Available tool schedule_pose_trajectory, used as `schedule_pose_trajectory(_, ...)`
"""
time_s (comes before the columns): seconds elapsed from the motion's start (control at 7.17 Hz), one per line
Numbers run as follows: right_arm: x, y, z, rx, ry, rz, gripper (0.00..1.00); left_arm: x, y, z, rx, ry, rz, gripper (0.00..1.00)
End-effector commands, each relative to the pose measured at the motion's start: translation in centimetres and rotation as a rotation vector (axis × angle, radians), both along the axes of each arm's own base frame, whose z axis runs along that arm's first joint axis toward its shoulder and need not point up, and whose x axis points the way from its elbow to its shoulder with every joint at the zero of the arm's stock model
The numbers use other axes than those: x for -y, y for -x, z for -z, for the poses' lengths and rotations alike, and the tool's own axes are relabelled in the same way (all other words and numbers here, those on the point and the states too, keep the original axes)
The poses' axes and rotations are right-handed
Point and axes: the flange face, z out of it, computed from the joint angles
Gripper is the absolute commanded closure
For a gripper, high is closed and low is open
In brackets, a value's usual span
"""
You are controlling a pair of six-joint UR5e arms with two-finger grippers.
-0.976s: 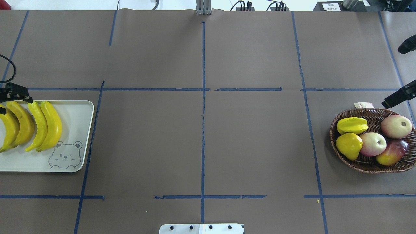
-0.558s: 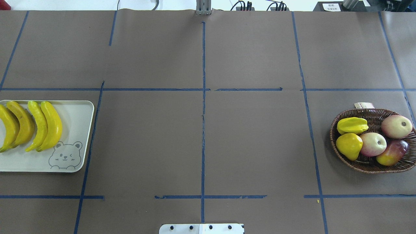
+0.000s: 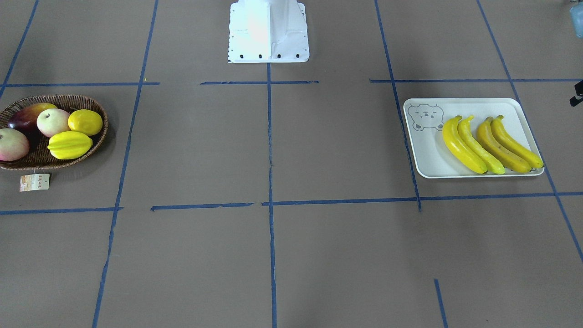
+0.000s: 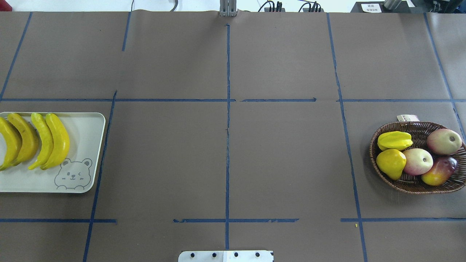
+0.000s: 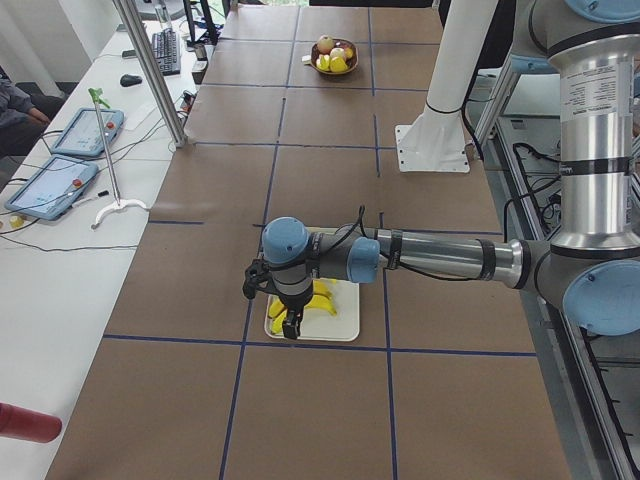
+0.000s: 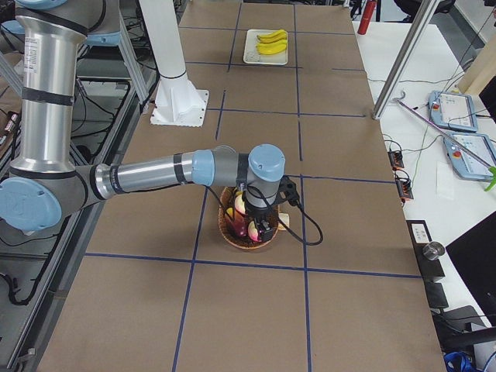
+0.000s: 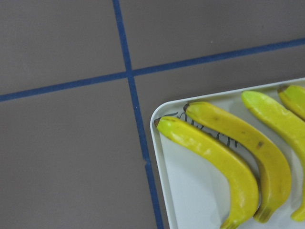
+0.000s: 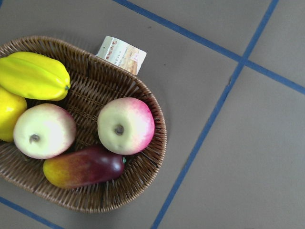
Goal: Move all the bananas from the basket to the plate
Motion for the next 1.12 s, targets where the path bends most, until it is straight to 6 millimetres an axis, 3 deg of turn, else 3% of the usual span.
schedule_pose_trajectory(0.0, -2.5, -3.5, -4.4, 0.001, 0.104, -0.093, 0.02, -0.5, 0.9, -0.2, -0.021, 0.019, 0.015, 0.0)
schedule_pose_trajectory(0.56, -1.8, -4.1, -3.4, -0.039, 0.109, -0.29, 0.01, -1.1, 1.1, -1.1, 0.003, 0.038, 0.017, 0.0)
schedule_pose_trajectory(0.98, -1.7, -3.8, -3.3, -0.029, 0.098, -0.288, 0.01, -2.6, 1.6, -2.5, 0.067, 0.055, 0.011, 0.0)
